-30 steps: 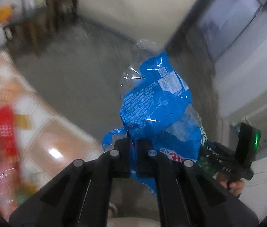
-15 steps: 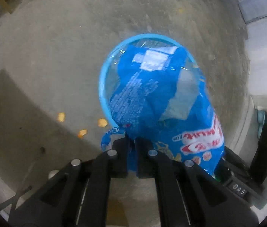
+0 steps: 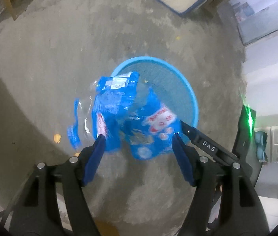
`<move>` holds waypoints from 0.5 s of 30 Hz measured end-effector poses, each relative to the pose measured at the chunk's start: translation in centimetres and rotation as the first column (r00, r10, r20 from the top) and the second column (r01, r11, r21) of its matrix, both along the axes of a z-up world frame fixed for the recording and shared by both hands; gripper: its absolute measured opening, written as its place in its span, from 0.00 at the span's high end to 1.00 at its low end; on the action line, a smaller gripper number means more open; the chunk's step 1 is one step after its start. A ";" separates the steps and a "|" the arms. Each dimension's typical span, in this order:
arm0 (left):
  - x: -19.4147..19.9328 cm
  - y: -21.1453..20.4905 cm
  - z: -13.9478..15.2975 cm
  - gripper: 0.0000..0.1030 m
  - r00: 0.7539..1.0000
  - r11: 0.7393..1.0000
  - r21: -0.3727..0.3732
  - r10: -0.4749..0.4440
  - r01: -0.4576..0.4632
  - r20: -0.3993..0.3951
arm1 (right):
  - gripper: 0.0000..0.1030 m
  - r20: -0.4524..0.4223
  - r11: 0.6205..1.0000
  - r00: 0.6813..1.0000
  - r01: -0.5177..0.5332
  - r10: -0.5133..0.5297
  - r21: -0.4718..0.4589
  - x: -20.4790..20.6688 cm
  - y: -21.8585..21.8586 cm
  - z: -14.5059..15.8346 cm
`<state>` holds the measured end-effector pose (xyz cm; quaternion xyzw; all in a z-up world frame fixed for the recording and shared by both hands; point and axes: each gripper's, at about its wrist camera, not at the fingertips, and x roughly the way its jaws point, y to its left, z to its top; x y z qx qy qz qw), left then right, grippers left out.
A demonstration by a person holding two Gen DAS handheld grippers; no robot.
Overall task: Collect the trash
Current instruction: 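Open the left tool over the wastebasket while the right tool drops the bottle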
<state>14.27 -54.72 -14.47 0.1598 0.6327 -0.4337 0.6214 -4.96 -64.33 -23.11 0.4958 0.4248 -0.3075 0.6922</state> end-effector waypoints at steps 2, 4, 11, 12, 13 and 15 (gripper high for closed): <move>-0.4 0.2 0.9 0.36 1.000 1.000 -0.012 -0.016 0.017 0.026 | 0.37 0.014 1.000 1.000 0.011 -0.011 -0.013 -0.6 0.2 0.5; -0.7 0.4 1.8 0.36 0.999 0.999 -0.024 -0.024 0.025 0.039 | 0.37 0.018 0.999 1.000 0.019 -0.018 -0.038 -1.2 0.4 1.1; -1.5 2.1 5.8 0.36 0.998 0.993 -0.110 -0.038 0.044 0.051 | 0.46 0.008 0.993 1.000 0.029 -0.028 -0.118 -3.0 1.5 2.9; -1.6 2.8 7.1 0.36 0.997 0.990 -0.128 -0.044 0.052 0.065 | 0.47 0.005 0.992 1.000 0.023 -0.023 -0.123 -3.2 1.6 3.1; -1.7 3.6 8.1 0.36 0.996 0.988 -0.144 -0.047 0.057 0.078 | 0.51 0.007 0.992 1.000 0.018 -0.017 -0.127 -3.2 1.9 3.3; -1.5 5.3 10.4 0.36 0.993 0.982 -0.177 -0.049 0.067 0.103 | 0.59 0.011 0.992 1.000 0.012 -0.010 -0.129 -3.3 2.3 3.5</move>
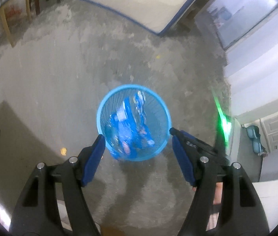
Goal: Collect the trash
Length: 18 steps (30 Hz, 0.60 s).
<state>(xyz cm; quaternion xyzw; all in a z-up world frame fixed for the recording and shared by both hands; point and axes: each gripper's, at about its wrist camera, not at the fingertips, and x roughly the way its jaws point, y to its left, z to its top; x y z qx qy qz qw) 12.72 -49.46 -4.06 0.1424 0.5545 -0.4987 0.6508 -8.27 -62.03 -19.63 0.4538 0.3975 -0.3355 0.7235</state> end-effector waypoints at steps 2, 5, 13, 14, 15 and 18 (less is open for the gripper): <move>0.2 2.2 2.4 0.36 1.000 0.999 -0.039 0.005 -0.004 0.020 | 0.66 0.011 1.000 1.000 -0.010 0.010 0.000 0.0 0.4 0.2; 0.5 5.3 5.2 0.35 0.999 0.998 -0.064 0.007 -0.004 0.051 | 0.74 0.020 0.999 0.999 -0.031 0.031 -0.005 0.2 1.0 0.5; 1.2 20.0 10.3 0.29 0.994 0.988 -0.130 0.089 -0.080 0.061 | 0.78 0.032 0.987 0.987 -0.160 0.159 0.034 4.2 2.3 0.3; 1.2 22.4 10.4 0.29 0.992 0.984 -0.145 0.115 -0.108 0.047 | 0.79 0.038 0.982 0.983 -0.180 0.178 0.055 5.2 2.2 -0.2; 1.3 24.5 10.3 0.29 0.990 0.979 -0.159 0.136 -0.129 0.034 | 0.80 0.039 0.978 0.981 -0.192 0.190 0.079 6.3 1.9 -0.9; 1.6 30.3 10.3 0.29 0.977 0.954 -0.212 0.215 -0.210 0.001 | 0.84 -0.037 0.978 0.980 -0.190 0.193 0.087 9.3 0.9 -3.4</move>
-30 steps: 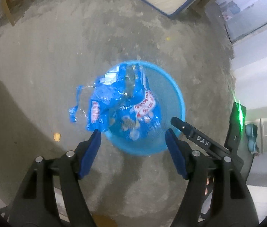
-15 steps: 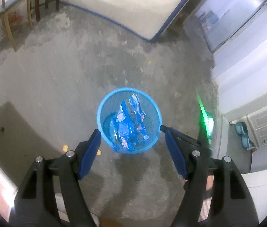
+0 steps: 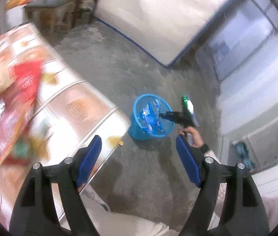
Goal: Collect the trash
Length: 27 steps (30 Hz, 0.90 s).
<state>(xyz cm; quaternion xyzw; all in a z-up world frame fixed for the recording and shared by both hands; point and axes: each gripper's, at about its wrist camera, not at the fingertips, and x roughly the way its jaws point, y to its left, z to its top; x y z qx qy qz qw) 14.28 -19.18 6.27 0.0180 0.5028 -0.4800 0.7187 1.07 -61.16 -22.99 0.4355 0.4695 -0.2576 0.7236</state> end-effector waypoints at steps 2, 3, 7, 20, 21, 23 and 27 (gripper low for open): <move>0.3 3.5 0.3 0.29 0.998 0.997 -0.043 0.062 -0.062 0.004 | 0.85 -0.076 1.000 0.997 -0.001 0.000 -0.011 2.1 -0.8 -2.4; 0.4 5.4 0.5 0.29 0.995 0.993 -0.065 0.096 -0.095 0.016 | 0.85 -0.115 1.000 0.993 -0.003 0.003 -0.003 2.9 -1.1 -3.6; 0.6 10.0 1.5 0.28 0.983 0.978 -0.115 0.179 -0.174 0.038 | 0.87 -0.317 0.998 0.948 0.020 0.002 0.065 4.6 -2.2 -9.8; 2.9 13.5 1.3 0.27 0.975 0.961 -0.177 0.222 -0.213 0.032 | 0.90 -0.391 0.981 0.919 -0.035 -0.044 -0.191 5.2 -1.0 -5.0; 3.0 13.6 1.1 0.27 0.974 0.960 -0.178 0.224 -0.216 0.028 | 0.90 -0.406 0.968 0.912 -0.051 -0.055 -0.245 5.1 -0.9 -4.1; 3.2 13.9 0.7 0.27 0.973 0.959 -0.175 0.228 -0.222 0.019 | 0.90 -0.414 0.942 0.907 -0.063 -0.084 -0.329 4.5 -0.9 -2.1; 3.4 14.1 0.5 0.27 0.974 0.959 -0.180 0.227 -0.221 0.014 | 0.90 -0.343 0.958 0.936 -0.026 -0.078 -0.287 3.6 -1.2 -0.5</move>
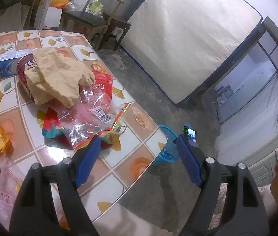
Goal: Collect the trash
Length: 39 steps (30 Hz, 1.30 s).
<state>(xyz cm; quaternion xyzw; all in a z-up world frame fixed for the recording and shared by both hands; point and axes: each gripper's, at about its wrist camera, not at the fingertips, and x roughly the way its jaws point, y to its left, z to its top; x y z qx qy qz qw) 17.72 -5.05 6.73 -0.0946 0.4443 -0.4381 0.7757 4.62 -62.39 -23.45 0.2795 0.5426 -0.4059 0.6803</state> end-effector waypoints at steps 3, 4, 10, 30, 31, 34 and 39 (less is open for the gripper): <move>0.2 0.2 -0.2 0.26 1.000 1.000 0.002 0.011 -0.011 0.010 | 0.89 -0.037 0.999 0.998 -0.049 0.049 0.002 0.3 0.5 -1.0; 0.2 0.3 -0.2 0.25 1.000 1.000 0.003 0.016 -0.016 0.013 | 0.89 -0.042 0.998 0.997 -0.061 0.062 0.013 0.7 0.2 -1.4; 0.1 1.2 -0.1 0.24 0.998 0.998 0.024 0.063 -0.064 0.027 | 0.89 -0.087 0.986 0.995 -0.035 0.049 0.162 3.2 -0.3 -7.6; 1.1 2.3 0.1 0.23 0.985 0.984 0.052 0.170 -0.172 0.034 | 0.89 -0.509 0.976 0.840 -0.216 0.191 0.011 8.5 -2.7 -14.5; 1.1 2.4 0.1 0.23 0.985 0.984 0.050 0.172 -0.173 0.032 | 0.89 -0.502 0.974 0.842 -0.227 0.199 0.004 8.6 -2.5 -14.1; 1.0 2.5 0.1 0.23 0.985 0.984 0.041 0.170 -0.172 0.036 | 0.83 -0.427 0.978 0.886 -0.210 0.182 -0.019 8.6 -0.9 -11.2; 0.4 2.9 0.4 0.23 0.986 0.987 0.021 0.158 -0.159 0.060 | 0.79 -0.286 0.983 0.947 -0.171 0.143 -0.074 6.7 -0.1 -4.6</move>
